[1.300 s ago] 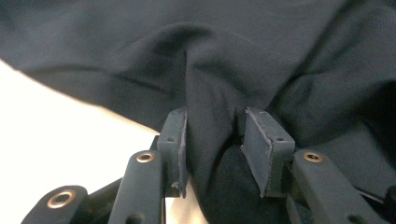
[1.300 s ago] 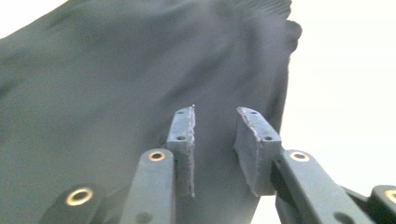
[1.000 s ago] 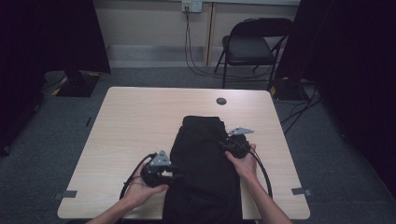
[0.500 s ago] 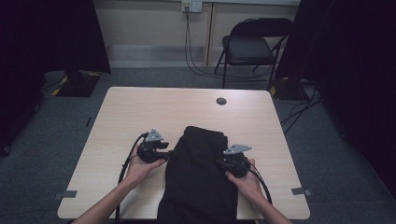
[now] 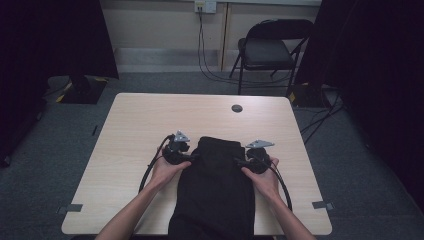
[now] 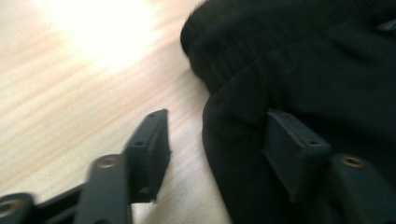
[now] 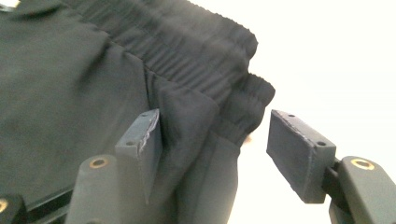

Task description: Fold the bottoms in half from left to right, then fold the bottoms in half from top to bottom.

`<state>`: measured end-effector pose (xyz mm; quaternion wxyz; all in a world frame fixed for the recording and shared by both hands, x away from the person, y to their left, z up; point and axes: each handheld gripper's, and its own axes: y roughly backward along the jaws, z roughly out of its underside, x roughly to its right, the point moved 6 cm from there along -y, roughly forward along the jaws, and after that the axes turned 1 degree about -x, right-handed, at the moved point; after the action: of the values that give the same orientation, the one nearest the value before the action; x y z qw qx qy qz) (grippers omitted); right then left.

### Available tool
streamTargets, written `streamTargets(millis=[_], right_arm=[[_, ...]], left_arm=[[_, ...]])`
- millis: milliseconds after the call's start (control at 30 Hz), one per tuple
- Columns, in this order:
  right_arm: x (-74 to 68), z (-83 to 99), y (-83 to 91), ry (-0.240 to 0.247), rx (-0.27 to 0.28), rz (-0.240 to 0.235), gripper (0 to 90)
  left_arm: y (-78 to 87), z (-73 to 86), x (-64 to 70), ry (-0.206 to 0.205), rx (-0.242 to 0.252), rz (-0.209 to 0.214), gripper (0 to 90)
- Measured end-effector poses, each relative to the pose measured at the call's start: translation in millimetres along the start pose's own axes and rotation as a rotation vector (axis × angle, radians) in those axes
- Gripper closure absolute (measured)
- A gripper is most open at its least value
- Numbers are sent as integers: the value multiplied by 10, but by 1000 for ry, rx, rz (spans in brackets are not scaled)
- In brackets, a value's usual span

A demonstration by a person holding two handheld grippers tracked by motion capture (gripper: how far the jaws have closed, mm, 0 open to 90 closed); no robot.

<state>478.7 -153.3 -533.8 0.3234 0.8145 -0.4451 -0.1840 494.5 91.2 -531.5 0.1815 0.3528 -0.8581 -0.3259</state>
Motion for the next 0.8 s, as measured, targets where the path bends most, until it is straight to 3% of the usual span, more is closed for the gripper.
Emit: streamTargets(millis=[67,133,267,333,467,533,567,633,700,800], right_arm=[[-12,25,-24,10,-7,-5,376],[-17,34,-29,17,-7,0,383],[-5,41,-35,3,0,-21,417],[1,41,-36,0,2,-17,418],[-3,47,-37,-2,10,-12,419],[-10,45,-34,-1,11,-19,473],[-23,42,-31,2,11,-28,525],[-49,37,-26,-1,16,-53,658],[-61,31,-25,1,20,-58,719],[-56,-2,7,-13,39,-86,804]], left_arm=[[-19,21,47,25,-1,44,324],[-29,66,87,-24,-25,14,309],[-27,89,98,-36,2,6,295],[-35,101,130,-71,-2,-8,283],[-47,84,162,-82,2,-7,316],[-47,65,193,-81,2,13,422],[-44,59,207,-88,4,24,540],[-35,62,234,-80,-1,39,686],[-30,71,244,-54,2,70,816],[-15,68,218,-36,3,69,867]])
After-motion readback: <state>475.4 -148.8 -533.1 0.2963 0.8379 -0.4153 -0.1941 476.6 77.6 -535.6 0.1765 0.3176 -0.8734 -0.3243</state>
